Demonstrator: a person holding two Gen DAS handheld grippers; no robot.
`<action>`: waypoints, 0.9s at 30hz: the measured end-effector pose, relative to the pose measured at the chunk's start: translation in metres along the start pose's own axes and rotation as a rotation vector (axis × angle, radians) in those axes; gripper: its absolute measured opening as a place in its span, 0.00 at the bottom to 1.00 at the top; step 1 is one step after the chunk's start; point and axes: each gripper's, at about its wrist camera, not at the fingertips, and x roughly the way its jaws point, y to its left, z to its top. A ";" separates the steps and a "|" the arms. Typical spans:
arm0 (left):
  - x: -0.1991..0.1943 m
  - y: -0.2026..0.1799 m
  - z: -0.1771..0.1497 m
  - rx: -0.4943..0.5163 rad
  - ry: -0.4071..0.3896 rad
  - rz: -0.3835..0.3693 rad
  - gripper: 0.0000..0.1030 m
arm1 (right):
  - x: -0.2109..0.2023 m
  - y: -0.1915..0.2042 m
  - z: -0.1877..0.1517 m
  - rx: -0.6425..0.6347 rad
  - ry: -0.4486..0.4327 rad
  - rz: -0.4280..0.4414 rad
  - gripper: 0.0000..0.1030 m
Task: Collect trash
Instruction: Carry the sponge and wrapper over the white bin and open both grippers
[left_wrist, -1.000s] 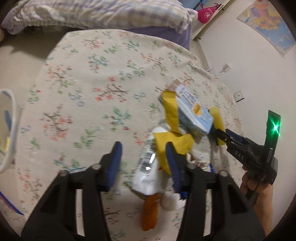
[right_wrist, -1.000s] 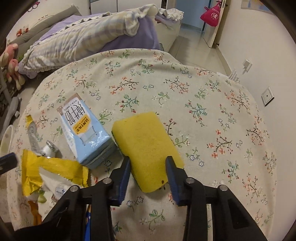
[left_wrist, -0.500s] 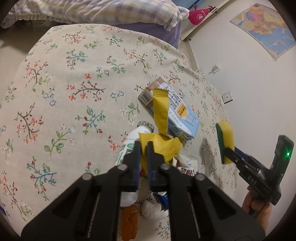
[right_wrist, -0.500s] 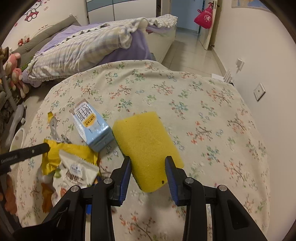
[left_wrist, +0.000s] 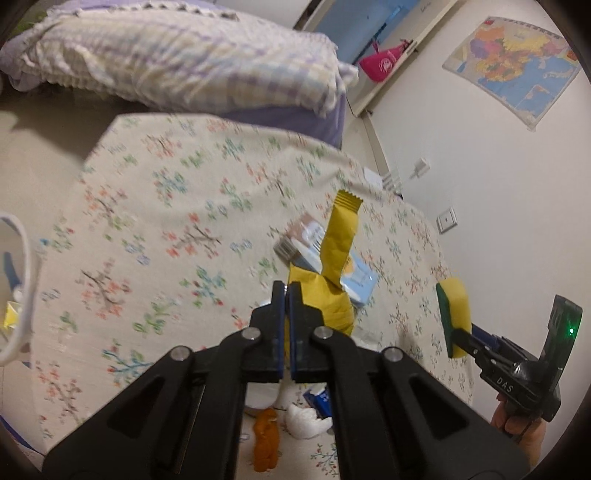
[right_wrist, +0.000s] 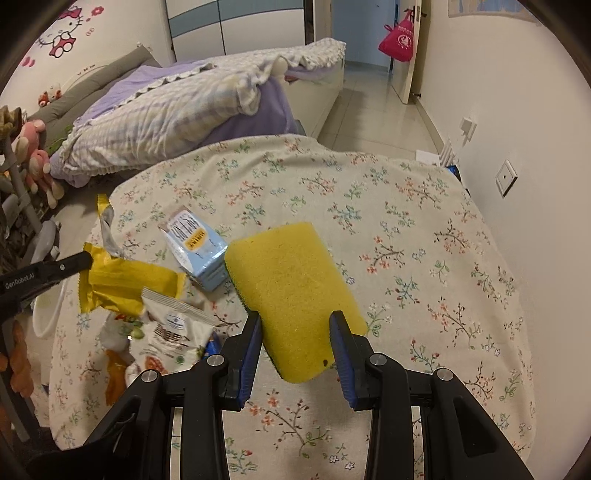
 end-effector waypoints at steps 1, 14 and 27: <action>-0.005 0.002 0.001 -0.001 -0.016 0.006 0.02 | -0.001 0.003 0.001 -0.004 -0.004 0.003 0.36; -0.063 0.054 0.017 -0.033 -0.135 0.085 0.02 | 0.001 0.074 0.009 -0.119 -0.031 0.056 0.36; -0.110 0.135 0.009 -0.123 -0.180 0.210 0.02 | 0.017 0.175 0.012 -0.245 -0.029 0.171 0.37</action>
